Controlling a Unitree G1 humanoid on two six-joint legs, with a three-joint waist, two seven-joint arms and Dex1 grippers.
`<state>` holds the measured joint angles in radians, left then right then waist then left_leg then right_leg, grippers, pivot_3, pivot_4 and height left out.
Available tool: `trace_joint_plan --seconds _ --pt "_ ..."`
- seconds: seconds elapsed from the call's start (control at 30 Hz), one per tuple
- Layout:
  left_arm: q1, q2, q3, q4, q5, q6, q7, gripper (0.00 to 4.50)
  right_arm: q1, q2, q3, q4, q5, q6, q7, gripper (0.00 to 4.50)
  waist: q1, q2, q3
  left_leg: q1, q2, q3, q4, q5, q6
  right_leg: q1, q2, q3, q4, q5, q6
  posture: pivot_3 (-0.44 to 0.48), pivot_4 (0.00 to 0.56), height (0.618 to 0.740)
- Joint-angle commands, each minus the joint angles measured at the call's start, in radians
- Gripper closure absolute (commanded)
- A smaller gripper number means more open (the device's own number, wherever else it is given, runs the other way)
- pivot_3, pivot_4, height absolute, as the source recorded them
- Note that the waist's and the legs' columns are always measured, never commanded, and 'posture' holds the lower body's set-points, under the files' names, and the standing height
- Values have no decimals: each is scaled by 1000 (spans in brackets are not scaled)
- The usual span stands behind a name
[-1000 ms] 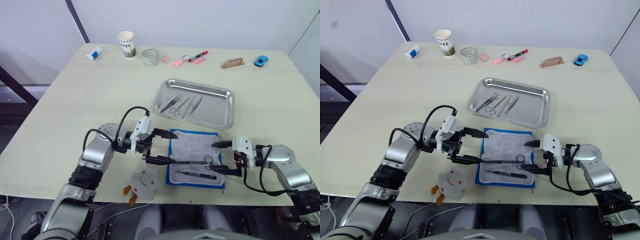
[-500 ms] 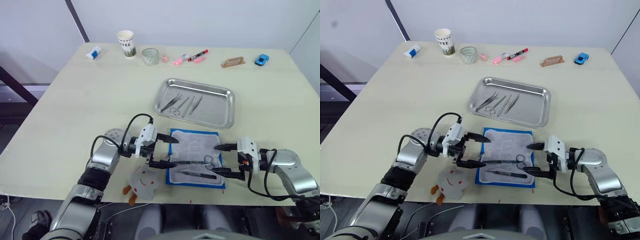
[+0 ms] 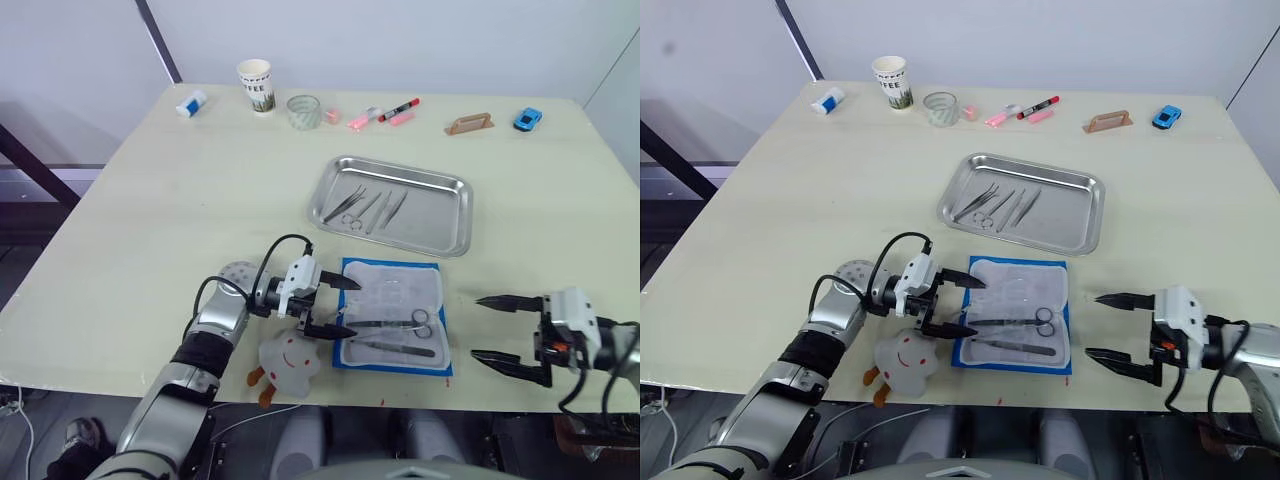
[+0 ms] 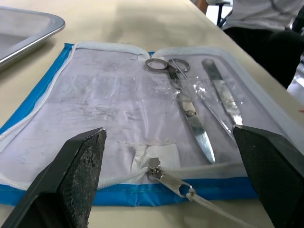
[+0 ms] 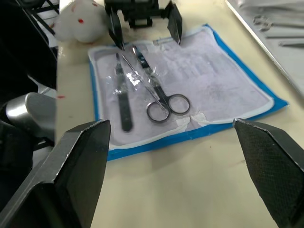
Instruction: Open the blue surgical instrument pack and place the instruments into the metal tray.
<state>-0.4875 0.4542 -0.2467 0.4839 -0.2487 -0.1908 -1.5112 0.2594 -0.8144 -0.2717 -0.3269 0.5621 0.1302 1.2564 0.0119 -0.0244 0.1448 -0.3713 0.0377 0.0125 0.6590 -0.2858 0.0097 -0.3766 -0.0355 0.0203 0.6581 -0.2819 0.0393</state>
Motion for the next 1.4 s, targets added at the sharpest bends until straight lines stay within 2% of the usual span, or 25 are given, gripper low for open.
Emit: trace_joint_plan --seconds 0.03,0.27,0.5,0.6,0.77,0.93,1.03,1.17,1.4 --pt "3 0 -21 31 54 -45 14 18 59 -19 -111 -92 58 22 -9 0 0 0 0 0 0 0 0 0 0 0 0 0 0 0 0 0 150 740" --pt "5 -16 -47 45 108 -48 48 18 139 -26 -207 -200 93 77 -42 0 0 1 -1 -1 0 -1 6 0 0 1 0 0 2 0 1 0 150 740" --pt "16 3 -62 57 127 -64 57 18 106 -21 -168 -274 107 191 -161 0 1 3 -2 -2 0 -1 7 0 1 1 0 0 2 0 1 0 150 740" --pt "12 10 -61 64 127 -63 58 18 51 -17 -107 -291 73 246 -248 0 1 4 -3 -2 0 -2 8 0 1 1 1 -1 2 0 1 0 150 740" --pt "8 21 -57 57 121 -56 58 18 -126 -56 109 -321 -28 395 -373 0 -2 5 -4 -3 0 -3 8 0 1 0 1 -2 2 0 1 0 150 740" --pt "14 20 -62 24 120 -40 70 18 -345 -31 299 -225 -103 460 -390 0 -1 6 -4 -5 0 -5 10 0 1 0 1 -4 2 0 1 0 150 740" --pt "20 18 -64 -3 118 -22 84 18 -427 -13 382 -183 -161 464 -396 0 0 6 -4 -6 0 -6 10 0 1 0 1 -4 2 0 1 0 150 740" --pt "39 23 -65 -44 114 -4 97 18 -491 -14 474 -120 -258 415 -380 0 2 6 -4 -7 0 -6 10 0 1 -1 1 -5 2 0 1 0 150 740" --pt "64 32 -64 -96 111 24 120 18 -540 7 552 -50 -341 365 -336 0 1 6 -4 -7 0 -7 10 0 1 -1 1 -5 2 0 1 0 150 740"
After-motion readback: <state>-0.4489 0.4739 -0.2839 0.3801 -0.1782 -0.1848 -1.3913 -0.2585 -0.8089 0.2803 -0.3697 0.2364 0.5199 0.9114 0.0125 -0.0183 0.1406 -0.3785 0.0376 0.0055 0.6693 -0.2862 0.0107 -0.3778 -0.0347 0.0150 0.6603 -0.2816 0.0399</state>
